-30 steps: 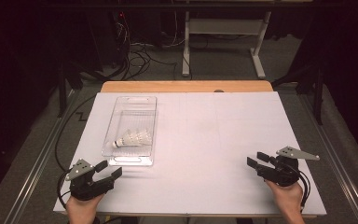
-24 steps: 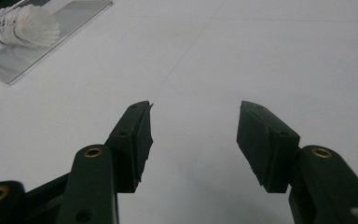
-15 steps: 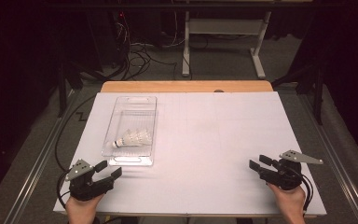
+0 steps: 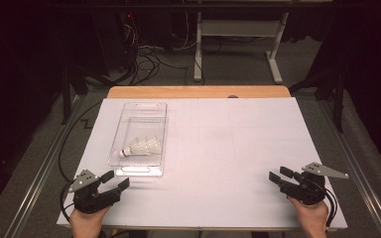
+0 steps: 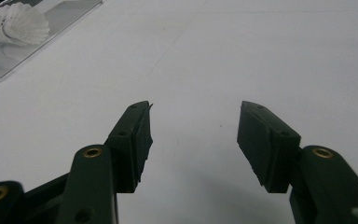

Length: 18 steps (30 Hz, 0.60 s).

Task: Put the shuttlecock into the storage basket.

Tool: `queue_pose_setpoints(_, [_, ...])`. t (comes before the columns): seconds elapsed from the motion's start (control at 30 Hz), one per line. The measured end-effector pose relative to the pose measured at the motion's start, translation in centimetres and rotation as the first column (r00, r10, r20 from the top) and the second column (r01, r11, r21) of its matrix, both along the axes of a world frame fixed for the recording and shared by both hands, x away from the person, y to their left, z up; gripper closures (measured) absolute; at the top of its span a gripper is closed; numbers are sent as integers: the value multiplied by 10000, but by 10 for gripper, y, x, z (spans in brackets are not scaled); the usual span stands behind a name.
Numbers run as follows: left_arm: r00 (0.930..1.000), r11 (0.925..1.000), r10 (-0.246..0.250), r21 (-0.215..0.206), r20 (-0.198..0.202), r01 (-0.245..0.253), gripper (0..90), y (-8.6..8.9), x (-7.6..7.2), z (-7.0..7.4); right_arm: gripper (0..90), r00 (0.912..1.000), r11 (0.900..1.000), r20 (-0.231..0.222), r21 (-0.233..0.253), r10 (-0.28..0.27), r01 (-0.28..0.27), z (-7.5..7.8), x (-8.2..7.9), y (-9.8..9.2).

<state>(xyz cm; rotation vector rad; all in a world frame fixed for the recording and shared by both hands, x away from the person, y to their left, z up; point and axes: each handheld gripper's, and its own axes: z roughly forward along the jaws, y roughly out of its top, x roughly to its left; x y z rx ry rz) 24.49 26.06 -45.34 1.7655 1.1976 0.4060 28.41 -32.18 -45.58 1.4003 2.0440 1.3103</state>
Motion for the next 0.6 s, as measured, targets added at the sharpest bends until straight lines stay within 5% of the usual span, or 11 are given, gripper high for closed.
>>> queue_pose_setpoints(0.6, [10000, 10000, 9, -17, -46, -9, 329, 0, 1, 0, 428, 9975, 9979, 521, 482, -468, 443, -5, -12, -17])
